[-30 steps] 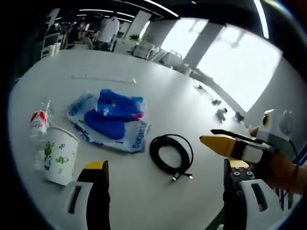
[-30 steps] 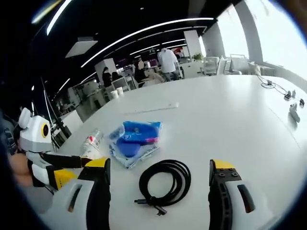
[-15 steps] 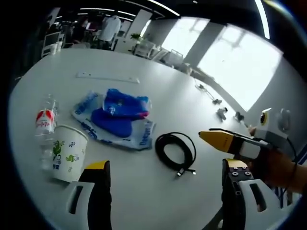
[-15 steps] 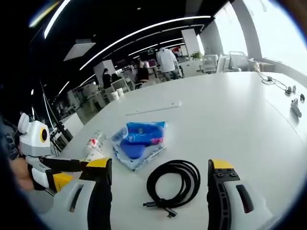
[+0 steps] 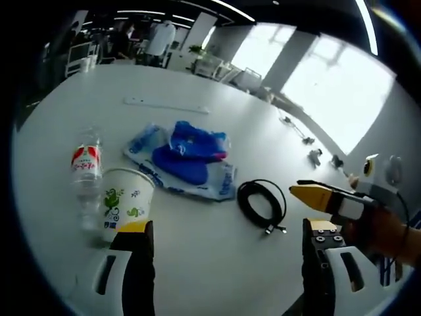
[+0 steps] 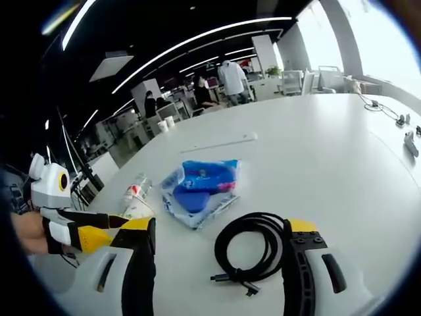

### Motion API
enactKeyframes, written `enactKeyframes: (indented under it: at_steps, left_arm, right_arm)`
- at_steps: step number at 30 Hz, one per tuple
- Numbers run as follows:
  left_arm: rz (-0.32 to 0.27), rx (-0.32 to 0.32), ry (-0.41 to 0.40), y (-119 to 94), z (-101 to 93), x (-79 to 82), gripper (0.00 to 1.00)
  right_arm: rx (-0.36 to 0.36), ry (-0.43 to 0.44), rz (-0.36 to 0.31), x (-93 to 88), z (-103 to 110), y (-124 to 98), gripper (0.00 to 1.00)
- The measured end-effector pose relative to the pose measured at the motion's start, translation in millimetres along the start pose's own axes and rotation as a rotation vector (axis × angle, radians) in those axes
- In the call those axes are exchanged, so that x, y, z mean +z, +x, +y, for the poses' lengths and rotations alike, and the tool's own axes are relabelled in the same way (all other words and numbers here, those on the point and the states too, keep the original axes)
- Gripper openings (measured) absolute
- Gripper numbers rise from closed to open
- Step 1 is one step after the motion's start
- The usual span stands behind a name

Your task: Arrange the tabletop items into an orderly group along one side of the table until the central work area is clear of visible clutter.

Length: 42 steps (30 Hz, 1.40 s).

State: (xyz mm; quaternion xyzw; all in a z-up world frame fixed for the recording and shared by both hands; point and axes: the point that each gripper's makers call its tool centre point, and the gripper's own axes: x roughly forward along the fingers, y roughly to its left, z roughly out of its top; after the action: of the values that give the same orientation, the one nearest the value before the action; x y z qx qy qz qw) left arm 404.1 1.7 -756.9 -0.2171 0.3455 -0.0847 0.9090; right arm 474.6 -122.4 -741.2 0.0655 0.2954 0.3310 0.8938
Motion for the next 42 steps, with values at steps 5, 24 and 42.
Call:
enactKeyframes:
  at_steps: [5, 24, 42]
  left_arm:
    - [-0.001, 0.018, -0.004, -6, 9.5, -1.1, 0.9]
    - [-0.036, 0.029, -0.031, -24, 28.7, 14.9, 0.84]
    - [-0.03, 0.073, -0.02, -19, 50.3, 25.2, 0.84]
  right_arm:
    - [0.008, -0.001, 0.008, -3.2, 5, 1, 0.77]
    - [0.053, 0.01, 0.04, -12.8, 23, 7, 0.73]
    - [0.039, 0.082, 0.042, -22.1, 11, 1, 0.69]
